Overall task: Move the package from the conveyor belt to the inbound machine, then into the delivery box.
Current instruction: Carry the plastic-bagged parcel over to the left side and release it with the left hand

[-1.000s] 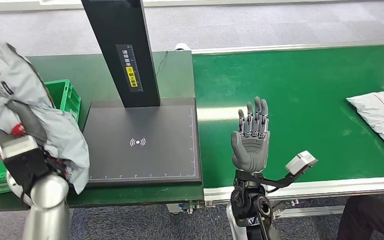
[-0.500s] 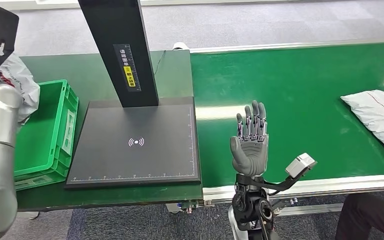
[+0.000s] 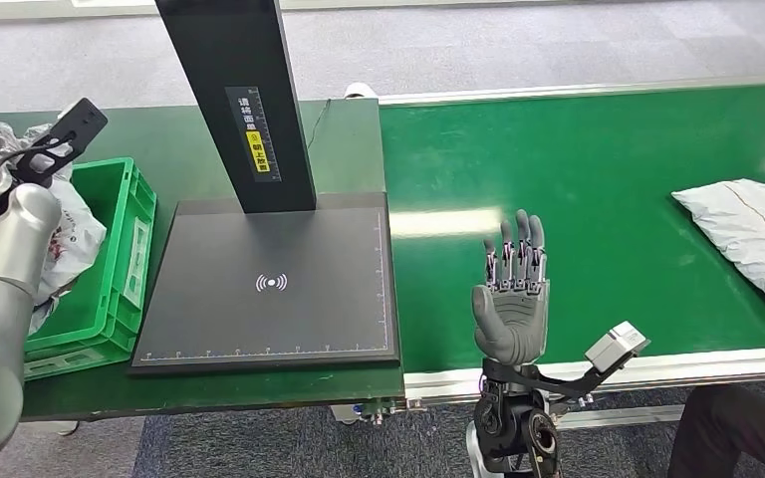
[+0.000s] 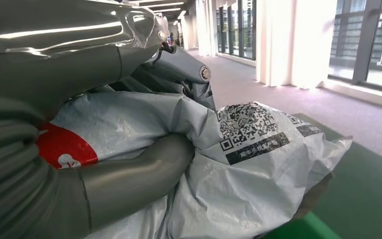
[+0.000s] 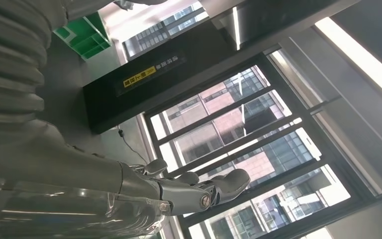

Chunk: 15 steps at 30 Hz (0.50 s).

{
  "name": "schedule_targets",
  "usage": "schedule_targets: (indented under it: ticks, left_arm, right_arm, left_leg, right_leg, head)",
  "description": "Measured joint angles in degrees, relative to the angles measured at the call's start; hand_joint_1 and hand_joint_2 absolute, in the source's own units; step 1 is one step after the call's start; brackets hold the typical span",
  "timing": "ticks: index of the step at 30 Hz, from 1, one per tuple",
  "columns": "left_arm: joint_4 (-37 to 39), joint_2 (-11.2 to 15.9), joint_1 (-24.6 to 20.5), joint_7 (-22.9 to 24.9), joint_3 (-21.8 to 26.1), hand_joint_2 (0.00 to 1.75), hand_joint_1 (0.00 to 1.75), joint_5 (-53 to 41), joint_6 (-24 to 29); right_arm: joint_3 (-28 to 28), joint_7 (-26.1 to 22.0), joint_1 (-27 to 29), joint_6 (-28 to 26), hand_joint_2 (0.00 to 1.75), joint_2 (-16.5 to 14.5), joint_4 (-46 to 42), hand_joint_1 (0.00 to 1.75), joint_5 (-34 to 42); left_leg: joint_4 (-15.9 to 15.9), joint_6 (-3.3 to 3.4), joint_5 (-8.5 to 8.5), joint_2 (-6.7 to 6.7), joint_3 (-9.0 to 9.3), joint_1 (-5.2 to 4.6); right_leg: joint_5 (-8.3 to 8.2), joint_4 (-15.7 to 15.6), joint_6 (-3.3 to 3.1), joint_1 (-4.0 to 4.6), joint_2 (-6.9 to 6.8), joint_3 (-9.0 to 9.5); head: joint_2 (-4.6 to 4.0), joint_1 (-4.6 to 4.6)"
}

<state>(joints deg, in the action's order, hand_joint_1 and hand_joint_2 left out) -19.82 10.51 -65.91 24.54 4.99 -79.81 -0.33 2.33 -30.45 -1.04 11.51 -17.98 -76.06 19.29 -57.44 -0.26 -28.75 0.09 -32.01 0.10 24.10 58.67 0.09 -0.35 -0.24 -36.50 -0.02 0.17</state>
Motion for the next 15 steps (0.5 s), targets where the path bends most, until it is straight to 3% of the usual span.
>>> schedule_targets:
  ticks: [3, 4, 15]
  left_arm:
    - [0.69, -0.32, 0.11, 0.30, 0.02, 1.75, 0.10, -0.68, -1.21]
    - [0.86, -0.47, 0.19, 0.24, 0.03, 1.75, 0.00, -0.89, -1.54]
    - [1.93, -1.57, 1.08, 0.24, 0.14, 1.75, 0.00, -2.96, -2.80]
  right_arm:
    - [-0.30, 0.27, 0.00, 0.01, 1.75, -0.28, -0.23, 0.00, -0.13]
    - [-0.37, 0.38, 0.00, 0.01, 1.75, -0.33, -0.24, 0.00, -0.17]
    - [-0.52, 0.58, -0.46, -0.02, 1.75, -0.66, -0.22, 0.00, -0.36]
  left_leg:
    - [0.00, 0.00, 0.00, 0.00, -0.02, 0.00]
    - [0.00, 0.00, 0.00, 0.00, -0.02, 0.00]
    - [0.00, 0.00, 0.00, -0.01, -0.05, 0.00]
  right_leg:
    - [0.00, 0.00, 0.00, 0.00, 0.00, -0.02]
    - [0.00, 0.00, 0.00, 0.00, 0.00, -0.02]
    - [0.00, 0.00, 0.00, 0.00, -0.01, -0.03]
  head:
    - [0.01, 0.00]
    - [0.00, 0.00]
    - [-0.01, 0.00]
